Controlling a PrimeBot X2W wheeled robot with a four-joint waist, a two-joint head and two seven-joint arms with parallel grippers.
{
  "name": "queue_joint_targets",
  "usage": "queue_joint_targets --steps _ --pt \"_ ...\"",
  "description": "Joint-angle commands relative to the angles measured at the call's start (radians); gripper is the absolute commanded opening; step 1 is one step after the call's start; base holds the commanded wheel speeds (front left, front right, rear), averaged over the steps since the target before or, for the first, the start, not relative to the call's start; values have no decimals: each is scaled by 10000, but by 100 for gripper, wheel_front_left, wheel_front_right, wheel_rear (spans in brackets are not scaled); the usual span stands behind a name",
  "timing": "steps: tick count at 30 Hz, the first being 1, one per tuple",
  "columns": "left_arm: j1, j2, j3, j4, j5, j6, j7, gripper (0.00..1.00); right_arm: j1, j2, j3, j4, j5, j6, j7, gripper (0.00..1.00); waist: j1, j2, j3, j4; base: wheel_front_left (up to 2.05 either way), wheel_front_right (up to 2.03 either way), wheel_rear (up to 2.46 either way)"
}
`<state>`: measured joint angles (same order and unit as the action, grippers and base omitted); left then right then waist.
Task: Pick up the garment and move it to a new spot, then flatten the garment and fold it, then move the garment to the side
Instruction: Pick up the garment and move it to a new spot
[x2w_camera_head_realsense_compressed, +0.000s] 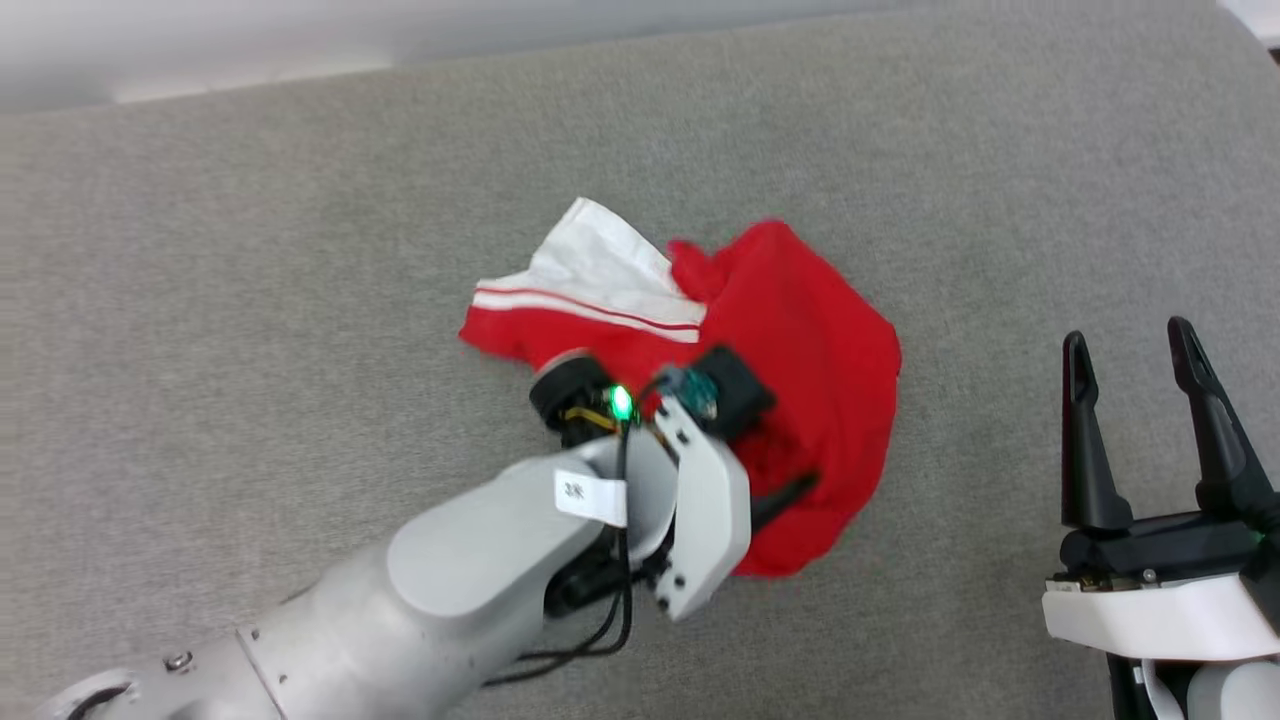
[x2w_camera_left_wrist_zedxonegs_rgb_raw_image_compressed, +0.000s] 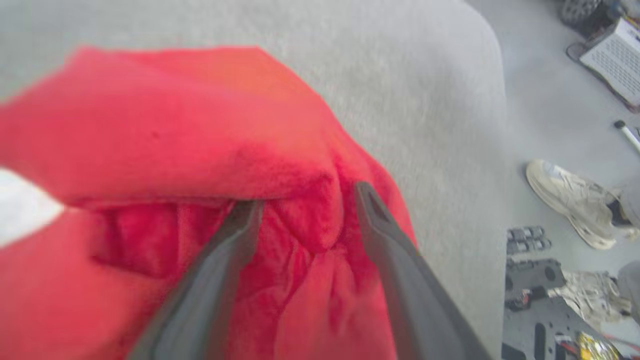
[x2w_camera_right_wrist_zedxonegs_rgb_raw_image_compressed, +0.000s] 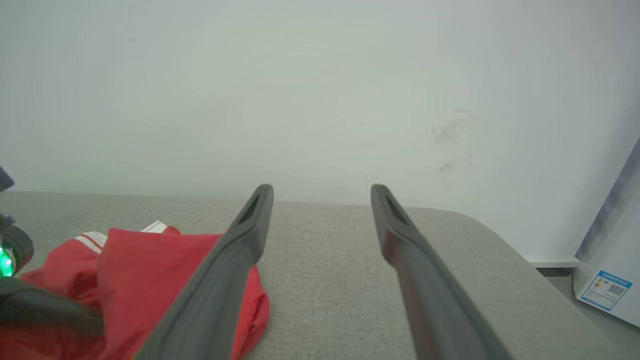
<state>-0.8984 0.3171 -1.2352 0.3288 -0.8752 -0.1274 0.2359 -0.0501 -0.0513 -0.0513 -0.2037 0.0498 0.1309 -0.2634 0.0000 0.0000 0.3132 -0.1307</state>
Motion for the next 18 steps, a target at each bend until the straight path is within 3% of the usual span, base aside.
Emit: queue_joint_targets --steps 1,6,7,9,12,18 --pt "-123 -56 147 -8 73 88 -248 100 72 19 -9 4 -93 -3 -21 100 0 0 -212 149 0 0 0" --pt "-143 60 1014 -111 781 1039 -2375 100 305 19 -63 117 -168 -3 -21 100 0 0 -770 465 0 0 0" --pt "93 265 1451 -220 1159 1791 -3475 100 420 19 -88 156 -193 -3 -19 100 0 0 -1054 669 0 0 0" --pt "330 447 1782 -256 1299 2288 -4176 100 523 17 -88 172 -203 -3 -21 100 0 0 -1217 775 0 0 0" --pt "849 734 2407 -398 1490 3139 -4816 100 637 19 -82 208 -209 -3 -21 100 0 0 -1447 896 0 0 0" --pt "2610 1208 4369 -1527 2431 4650 -5025 100 866 17 -162 226 -187 -3 -19 100 0 0 -1783 1082 0 0 0"
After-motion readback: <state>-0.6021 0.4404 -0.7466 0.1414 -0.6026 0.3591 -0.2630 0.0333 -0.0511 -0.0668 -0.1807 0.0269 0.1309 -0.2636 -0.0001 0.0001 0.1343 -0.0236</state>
